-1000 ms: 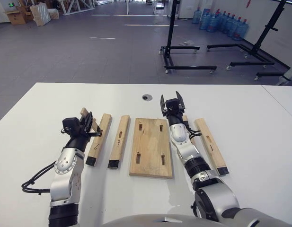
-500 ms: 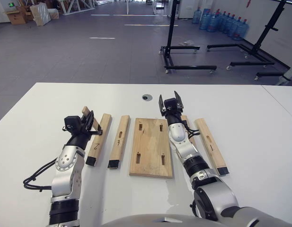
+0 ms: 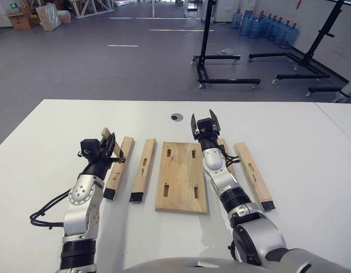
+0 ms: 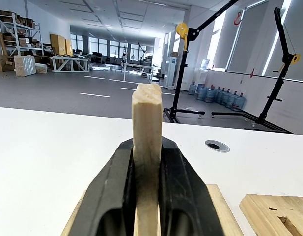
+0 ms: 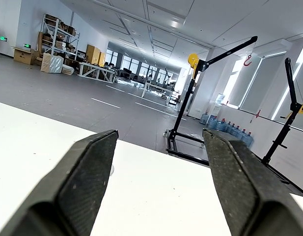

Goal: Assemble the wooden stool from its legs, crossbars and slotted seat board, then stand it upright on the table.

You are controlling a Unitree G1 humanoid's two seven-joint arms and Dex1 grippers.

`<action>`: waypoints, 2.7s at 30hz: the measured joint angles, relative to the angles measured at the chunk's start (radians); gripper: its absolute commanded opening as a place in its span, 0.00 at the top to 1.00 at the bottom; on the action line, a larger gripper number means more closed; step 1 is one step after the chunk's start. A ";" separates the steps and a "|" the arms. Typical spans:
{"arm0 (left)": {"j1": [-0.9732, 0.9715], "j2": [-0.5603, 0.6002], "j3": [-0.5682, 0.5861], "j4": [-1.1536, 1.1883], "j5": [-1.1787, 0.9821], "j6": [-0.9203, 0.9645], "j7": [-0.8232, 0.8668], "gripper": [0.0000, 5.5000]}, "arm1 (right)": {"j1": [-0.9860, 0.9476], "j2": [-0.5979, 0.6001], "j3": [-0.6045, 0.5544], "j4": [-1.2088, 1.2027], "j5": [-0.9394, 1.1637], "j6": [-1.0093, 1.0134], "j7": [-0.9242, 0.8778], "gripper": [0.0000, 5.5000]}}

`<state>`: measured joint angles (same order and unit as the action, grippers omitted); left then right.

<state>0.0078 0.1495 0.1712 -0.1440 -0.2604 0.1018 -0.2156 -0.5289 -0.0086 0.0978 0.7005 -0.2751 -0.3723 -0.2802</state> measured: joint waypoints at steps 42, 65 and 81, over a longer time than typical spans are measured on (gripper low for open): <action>-0.021 0.037 -0.046 0.068 0.052 0.024 0.023 0.93 | -0.012 -0.004 -0.001 0.035 0.000 0.000 0.004 0.42; -0.022 0.038 -0.052 -0.066 0.074 0.045 0.019 0.52 | -0.013 0.009 -0.011 0.012 0.023 -0.008 0.023 0.42; -0.433 0.153 -0.011 -0.083 0.041 0.187 0.005 0.52 | -0.020 0.032 0.009 0.021 0.022 -0.023 0.022 0.42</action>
<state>-0.4255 0.3029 0.1598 -0.2267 -0.2195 0.2890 -0.2108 -0.5485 0.0234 0.1070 0.7218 -0.2534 -0.3951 -0.2584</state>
